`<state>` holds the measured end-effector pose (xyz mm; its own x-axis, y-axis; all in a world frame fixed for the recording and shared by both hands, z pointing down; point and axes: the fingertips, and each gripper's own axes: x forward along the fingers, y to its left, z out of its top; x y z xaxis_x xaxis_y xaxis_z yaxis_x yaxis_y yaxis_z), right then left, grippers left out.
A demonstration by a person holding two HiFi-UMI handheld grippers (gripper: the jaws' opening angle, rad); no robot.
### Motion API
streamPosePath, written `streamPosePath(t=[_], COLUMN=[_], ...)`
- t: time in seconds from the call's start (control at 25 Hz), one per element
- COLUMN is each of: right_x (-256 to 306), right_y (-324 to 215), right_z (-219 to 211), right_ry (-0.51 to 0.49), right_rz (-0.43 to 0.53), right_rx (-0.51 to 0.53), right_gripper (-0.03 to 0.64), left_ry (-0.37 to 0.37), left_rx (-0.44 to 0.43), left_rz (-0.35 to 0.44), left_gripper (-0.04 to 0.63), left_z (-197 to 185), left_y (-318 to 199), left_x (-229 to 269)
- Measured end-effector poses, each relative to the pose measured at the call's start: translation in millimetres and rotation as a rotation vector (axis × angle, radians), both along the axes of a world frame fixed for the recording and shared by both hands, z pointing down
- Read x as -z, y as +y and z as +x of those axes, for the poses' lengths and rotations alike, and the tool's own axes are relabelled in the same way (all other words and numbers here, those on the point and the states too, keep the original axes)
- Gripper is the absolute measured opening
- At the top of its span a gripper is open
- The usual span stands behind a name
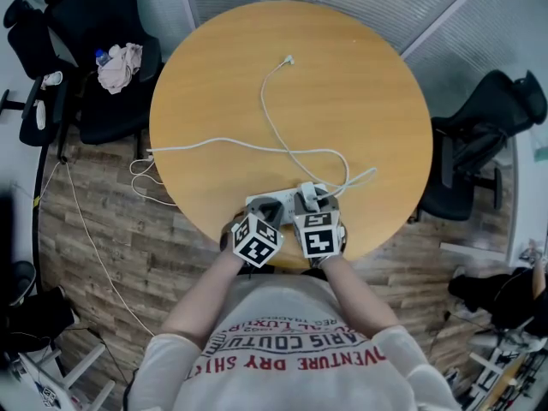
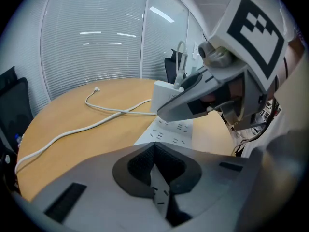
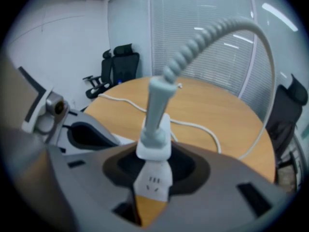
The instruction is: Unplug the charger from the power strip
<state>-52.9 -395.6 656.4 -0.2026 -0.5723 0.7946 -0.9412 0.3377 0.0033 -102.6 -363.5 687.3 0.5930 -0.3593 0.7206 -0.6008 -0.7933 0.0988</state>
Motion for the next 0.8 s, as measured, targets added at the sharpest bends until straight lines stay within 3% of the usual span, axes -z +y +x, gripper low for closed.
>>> streamPosePath(t=[0.32, 0.56, 0.68, 0.8], right_x=[23.3, 61.2, 79.4, 97.7], right_y=[3.5, 7.7, 9.4, 11.2], right_z=[-1.2, -5.4, -2.6, -1.4], right_ry=[-0.065, -0.104, -0.126, -0.161], right_rz=[0.028, 0.118, 0.161, 0.196], right_rx=[-0.016, 0.042, 0.048, 0.062], right_gripper=[0.155, 0.155, 0.155, 0.155], left_ry=[0.031, 0.135, 0.133, 0.140], left_rx=[-0.002, 0.093, 0.101, 0.104], left_rz=[-0.038, -0.019, -0.025, 0.022], left_gripper=[0.034, 0.034, 0.034, 0.034], left_z=[-1.3, -10.9, -17.2, -22.7], left_y=[0.5, -8.2, -6.1, -5.3], left_x=[-0.2, 10.3, 15.7, 33.8])
